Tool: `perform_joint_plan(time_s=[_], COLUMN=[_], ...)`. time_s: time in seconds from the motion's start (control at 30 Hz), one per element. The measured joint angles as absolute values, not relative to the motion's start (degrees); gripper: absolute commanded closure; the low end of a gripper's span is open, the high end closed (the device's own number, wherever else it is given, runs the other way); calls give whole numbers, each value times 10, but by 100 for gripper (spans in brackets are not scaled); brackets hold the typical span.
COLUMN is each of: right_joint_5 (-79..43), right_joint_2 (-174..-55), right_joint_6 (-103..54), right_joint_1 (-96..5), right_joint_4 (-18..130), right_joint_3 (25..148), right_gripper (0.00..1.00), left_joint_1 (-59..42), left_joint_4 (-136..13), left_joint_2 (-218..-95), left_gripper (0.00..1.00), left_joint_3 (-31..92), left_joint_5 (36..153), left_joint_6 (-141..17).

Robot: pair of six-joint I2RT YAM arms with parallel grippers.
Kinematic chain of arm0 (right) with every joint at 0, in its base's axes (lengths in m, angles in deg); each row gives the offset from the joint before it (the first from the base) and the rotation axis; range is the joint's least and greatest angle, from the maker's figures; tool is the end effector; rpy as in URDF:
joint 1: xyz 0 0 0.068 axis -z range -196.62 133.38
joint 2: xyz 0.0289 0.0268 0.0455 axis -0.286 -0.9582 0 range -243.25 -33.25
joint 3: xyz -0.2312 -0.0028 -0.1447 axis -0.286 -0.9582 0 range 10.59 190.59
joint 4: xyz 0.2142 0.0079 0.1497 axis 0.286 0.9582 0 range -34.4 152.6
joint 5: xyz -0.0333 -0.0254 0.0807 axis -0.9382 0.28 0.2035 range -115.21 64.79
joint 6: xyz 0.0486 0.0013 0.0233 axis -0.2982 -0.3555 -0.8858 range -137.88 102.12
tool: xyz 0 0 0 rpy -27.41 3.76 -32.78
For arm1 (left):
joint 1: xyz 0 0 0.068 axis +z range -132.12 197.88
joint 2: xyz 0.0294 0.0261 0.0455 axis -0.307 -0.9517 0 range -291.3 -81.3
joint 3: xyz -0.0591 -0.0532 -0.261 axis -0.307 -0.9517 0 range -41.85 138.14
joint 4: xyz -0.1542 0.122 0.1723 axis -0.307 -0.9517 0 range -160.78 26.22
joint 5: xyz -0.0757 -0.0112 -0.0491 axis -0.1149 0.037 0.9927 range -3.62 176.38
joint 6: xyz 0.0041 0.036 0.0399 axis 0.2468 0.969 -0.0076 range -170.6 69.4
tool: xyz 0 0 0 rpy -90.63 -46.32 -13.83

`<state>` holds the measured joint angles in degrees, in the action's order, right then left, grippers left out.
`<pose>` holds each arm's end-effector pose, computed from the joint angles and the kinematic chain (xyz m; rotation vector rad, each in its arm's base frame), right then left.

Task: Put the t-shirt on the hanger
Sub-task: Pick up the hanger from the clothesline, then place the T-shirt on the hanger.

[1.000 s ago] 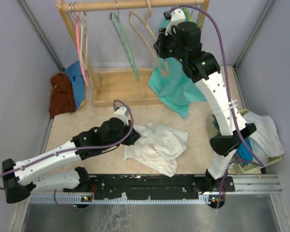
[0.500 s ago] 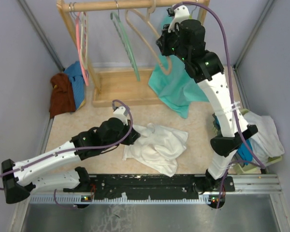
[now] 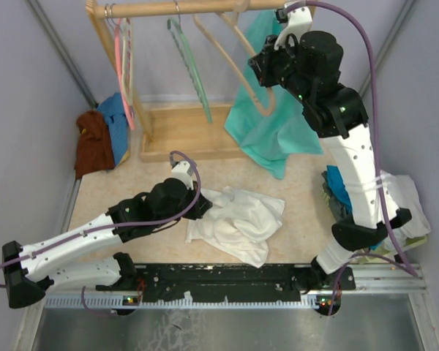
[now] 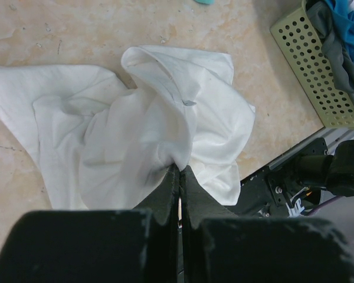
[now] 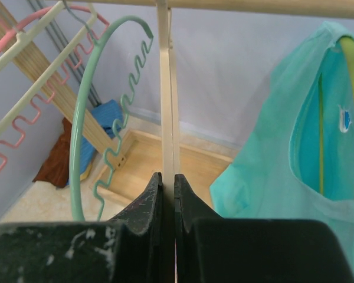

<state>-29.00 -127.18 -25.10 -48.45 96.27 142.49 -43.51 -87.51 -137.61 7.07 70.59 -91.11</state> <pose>0.2593 0.1583 0.5697 -0.2985 1.6109 0.4711 0.1123 -0.1858 0.3052 0.2273 2.1773 -0.7661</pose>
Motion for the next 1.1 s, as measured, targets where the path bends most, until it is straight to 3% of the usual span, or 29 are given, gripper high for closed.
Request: perform_joint_plan(time_s=[0.47,0.77,1.1], right_joint_5=[-271,-256,-109], right_joint_2=[-1096,-902,-710], right_joint_6=[-256,-279,-363], right_joint_1=[-485,-485,-485], right_joint_4=[998,1109,1248], right_joint_3=[1254,1147,978], right_gripper=[100,100,100], left_joint_1=[-435,-435,-435], left_joint_4=[-876,-896,-949], left_joint_2=[-1376,-1376,-1343], left_gripper=[100,100,100], left_joint_3=[71,71,71], left_joint_5=[711,708,680], left_joint_6=[-911,-911,-913])
